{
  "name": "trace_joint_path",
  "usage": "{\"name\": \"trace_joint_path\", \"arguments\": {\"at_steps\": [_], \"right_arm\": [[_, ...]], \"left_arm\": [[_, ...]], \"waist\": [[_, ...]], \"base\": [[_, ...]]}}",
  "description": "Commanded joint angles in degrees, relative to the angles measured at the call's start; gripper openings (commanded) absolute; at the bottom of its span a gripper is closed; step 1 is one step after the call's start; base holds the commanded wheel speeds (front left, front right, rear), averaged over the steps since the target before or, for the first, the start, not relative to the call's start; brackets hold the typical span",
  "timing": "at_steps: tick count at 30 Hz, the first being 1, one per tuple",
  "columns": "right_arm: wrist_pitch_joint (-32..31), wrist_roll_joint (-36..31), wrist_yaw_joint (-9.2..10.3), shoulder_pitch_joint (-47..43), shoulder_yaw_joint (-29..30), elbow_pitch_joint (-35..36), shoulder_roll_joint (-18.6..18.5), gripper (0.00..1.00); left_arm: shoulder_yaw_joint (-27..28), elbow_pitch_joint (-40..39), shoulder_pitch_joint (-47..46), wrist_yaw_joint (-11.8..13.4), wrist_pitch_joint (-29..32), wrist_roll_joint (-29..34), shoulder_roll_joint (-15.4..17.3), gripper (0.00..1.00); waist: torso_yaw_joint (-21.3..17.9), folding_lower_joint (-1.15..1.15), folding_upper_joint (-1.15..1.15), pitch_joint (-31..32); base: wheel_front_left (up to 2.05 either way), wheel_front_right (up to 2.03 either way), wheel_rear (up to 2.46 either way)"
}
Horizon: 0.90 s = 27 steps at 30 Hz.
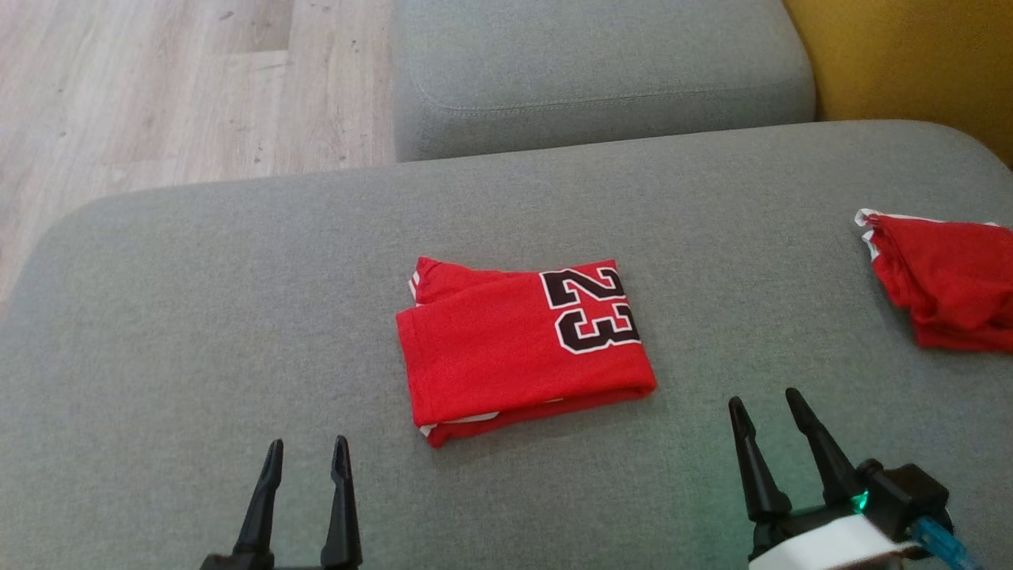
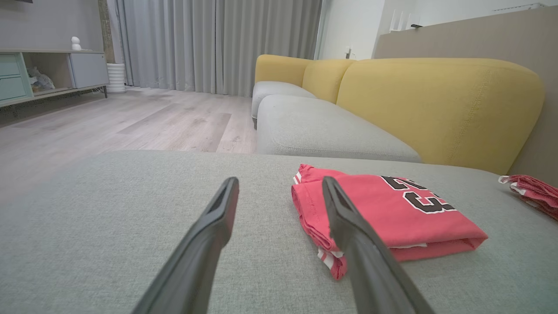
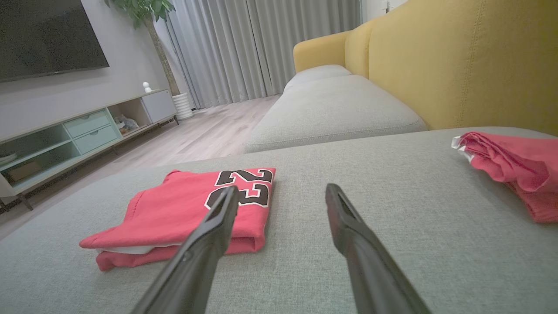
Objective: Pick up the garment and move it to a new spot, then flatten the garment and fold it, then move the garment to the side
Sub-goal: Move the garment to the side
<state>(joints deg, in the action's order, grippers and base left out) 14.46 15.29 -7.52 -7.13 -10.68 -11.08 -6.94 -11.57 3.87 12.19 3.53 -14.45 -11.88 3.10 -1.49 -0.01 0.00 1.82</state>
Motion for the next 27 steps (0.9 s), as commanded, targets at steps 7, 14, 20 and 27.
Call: {"name": "trace_joint_path", "arguments": {"at_steps": [7,14,20,27], "right_arm": [[0.53,-0.95,0.03,0.45,-1.27,1.55,0.23,1.00],[0.53,-1.71,0.03,0.43,-2.22,0.89,0.29,1.00],[0.53,-2.36,0.03,0.25,-2.18,0.44,0.39,1.00],[0.53,-3.44,0.03,0.14,-1.57,0.11,0.63,1.00]], "left_arm": [[2.18,-1.75,-1.17,0.22,-0.55,-0.17,-0.22,1.00],[2.97,-1.96,-0.15,0.08,-0.55,0.06,-0.22,1.00],[3.03,-2.04,0.20,-0.14,-0.55,0.44,-0.23,1.00],[2.81,-2.08,0.19,-0.20,-0.55,1.02,-0.23,1.00]], "waist": [[0.77,0.01,0.00,0.43],[0.51,0.01,0.00,0.66],[0.36,0.01,0.00,0.65],[0.63,0.01,0.00,0.14]], "base": [[0.00,0.00,0.00],[0.00,0.00,0.00],[0.00,0.00,0.00],[0.00,0.00,0.00]]}}
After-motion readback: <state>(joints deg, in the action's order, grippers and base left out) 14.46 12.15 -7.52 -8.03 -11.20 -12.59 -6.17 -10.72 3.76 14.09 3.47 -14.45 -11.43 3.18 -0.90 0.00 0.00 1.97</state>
